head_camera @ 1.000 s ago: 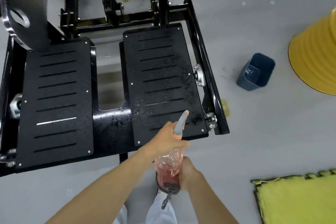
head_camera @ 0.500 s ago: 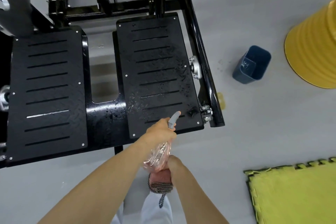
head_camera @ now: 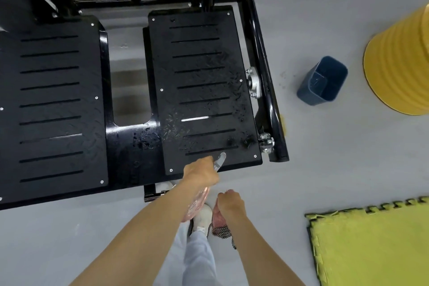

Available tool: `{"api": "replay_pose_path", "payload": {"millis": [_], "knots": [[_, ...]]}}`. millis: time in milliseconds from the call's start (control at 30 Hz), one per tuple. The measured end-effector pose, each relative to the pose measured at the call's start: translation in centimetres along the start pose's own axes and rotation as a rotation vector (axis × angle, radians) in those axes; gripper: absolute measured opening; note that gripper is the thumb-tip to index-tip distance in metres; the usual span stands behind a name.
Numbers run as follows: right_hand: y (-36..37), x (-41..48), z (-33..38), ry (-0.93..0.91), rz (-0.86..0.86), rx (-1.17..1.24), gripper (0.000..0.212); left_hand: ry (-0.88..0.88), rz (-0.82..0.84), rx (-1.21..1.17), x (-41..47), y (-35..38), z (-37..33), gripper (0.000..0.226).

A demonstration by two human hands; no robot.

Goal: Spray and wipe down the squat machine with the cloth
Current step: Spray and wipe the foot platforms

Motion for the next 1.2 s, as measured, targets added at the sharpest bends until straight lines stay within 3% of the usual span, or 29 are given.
{"api": "replay_pose_path", "payload": {"millis": [233, 433, 633, 800, 1000, 1200], "knots": [[1.0, -1.1, 5.2, -0.011, -0.015, 0.003, 0.036, -0.107, 0.027, -0.112, 0.1, -4.6, 7.2, 0.047], [1.9, -2.6, 12.7, -0.069, -0.024, 0.009, 0.035, -0.116, 0.043, 0.05, 0.0, -8.2, 11.7, 0.02], [2.7, -1.5, 17.3, -0.149, -0.024, 0.02, 0.038, -0.095, -0.041, -0.124, 1.9, -12.5, 13.2, 0.014], [0.7, -0.9, 18.7, -0.172, -0.058, -0.063, 0.041, -0.116, -0.211, -0.33, 3.1, -16.4, 11.8, 0.034], [-2.4, 0.2, 19.5, -0.168, -0.066, -0.098, 0.048, -0.13, -0.121, -0.427, 4.8, -18.1, 10.0, 0.069], [-6.5, 1.3, 21.2, -0.205, -0.04, -0.185, 0.05, -0.162, -0.171, -0.652, 7.0, -19.2, 7.8, 0.04]]}}
Point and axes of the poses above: each hand's wrist, its own x-axis towards the middle knuckle, its own y-axis out of the palm, z = x × y, the point moved 4 cm from there along x, towards the middle knuckle, and after that the axes turned 5 degrees about z, right-handed, at the moved point
